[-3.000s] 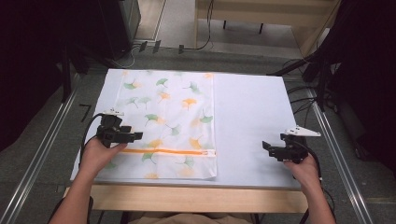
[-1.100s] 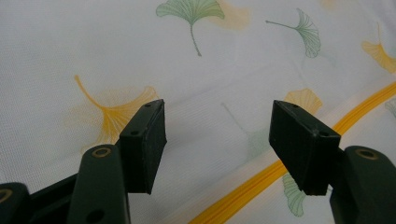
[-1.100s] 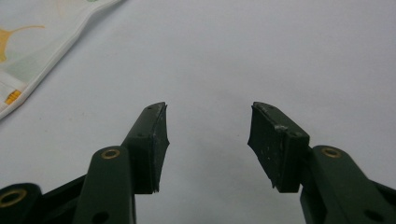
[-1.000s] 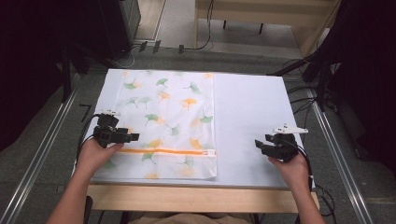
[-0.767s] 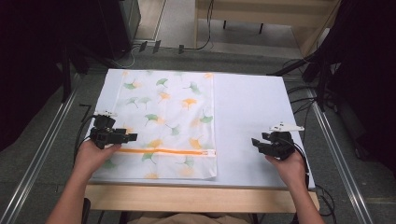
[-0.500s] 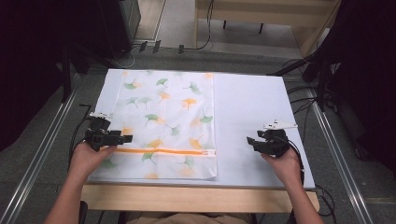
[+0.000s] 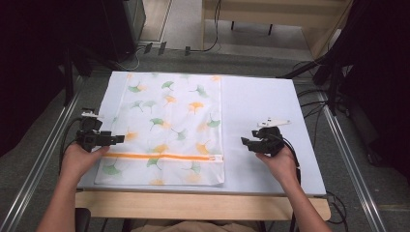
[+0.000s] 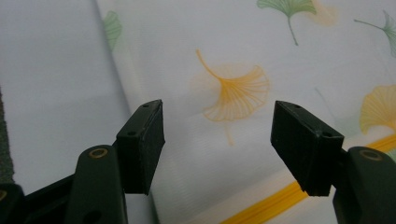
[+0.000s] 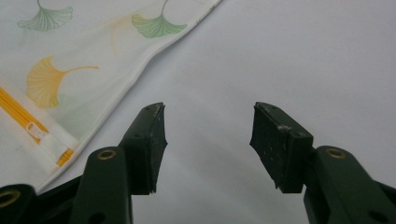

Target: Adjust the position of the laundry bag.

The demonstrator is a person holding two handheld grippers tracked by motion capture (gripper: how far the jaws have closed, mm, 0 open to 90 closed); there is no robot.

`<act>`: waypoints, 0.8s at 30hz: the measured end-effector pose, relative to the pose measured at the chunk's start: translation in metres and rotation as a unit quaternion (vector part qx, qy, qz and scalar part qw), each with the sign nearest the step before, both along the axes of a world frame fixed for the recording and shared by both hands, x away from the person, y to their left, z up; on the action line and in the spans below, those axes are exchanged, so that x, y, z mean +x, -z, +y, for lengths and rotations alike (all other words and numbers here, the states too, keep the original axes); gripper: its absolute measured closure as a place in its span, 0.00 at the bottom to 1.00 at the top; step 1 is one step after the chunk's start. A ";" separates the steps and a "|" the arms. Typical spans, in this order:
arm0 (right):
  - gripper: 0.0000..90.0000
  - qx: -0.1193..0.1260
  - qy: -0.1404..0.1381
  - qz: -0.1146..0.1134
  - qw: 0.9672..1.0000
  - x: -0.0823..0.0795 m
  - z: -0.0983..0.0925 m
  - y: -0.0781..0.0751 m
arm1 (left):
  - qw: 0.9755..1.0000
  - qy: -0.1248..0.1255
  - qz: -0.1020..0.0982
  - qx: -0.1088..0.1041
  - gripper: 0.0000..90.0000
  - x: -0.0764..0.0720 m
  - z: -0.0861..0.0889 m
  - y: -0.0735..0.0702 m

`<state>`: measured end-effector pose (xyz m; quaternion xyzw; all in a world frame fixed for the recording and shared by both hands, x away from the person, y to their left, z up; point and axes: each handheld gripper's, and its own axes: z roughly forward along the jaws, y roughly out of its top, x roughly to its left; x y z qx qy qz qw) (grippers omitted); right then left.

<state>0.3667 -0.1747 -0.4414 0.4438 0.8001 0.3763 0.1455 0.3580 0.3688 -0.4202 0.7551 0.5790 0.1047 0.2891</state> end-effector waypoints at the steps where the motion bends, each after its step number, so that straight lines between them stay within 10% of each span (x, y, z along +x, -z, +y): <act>1: 0.51 0.000 -0.003 0.001 1.000 0.001 0.002 0.000 | 1.000 0.000 0.000 0.000 0.39 0.000 0.000 0.000; 24: 0.48 0.013 -0.022 0.015 1.000 0.037 0.068 0.006 | 0.999 -0.033 0.015 -0.004 0.39 0.023 0.019 0.019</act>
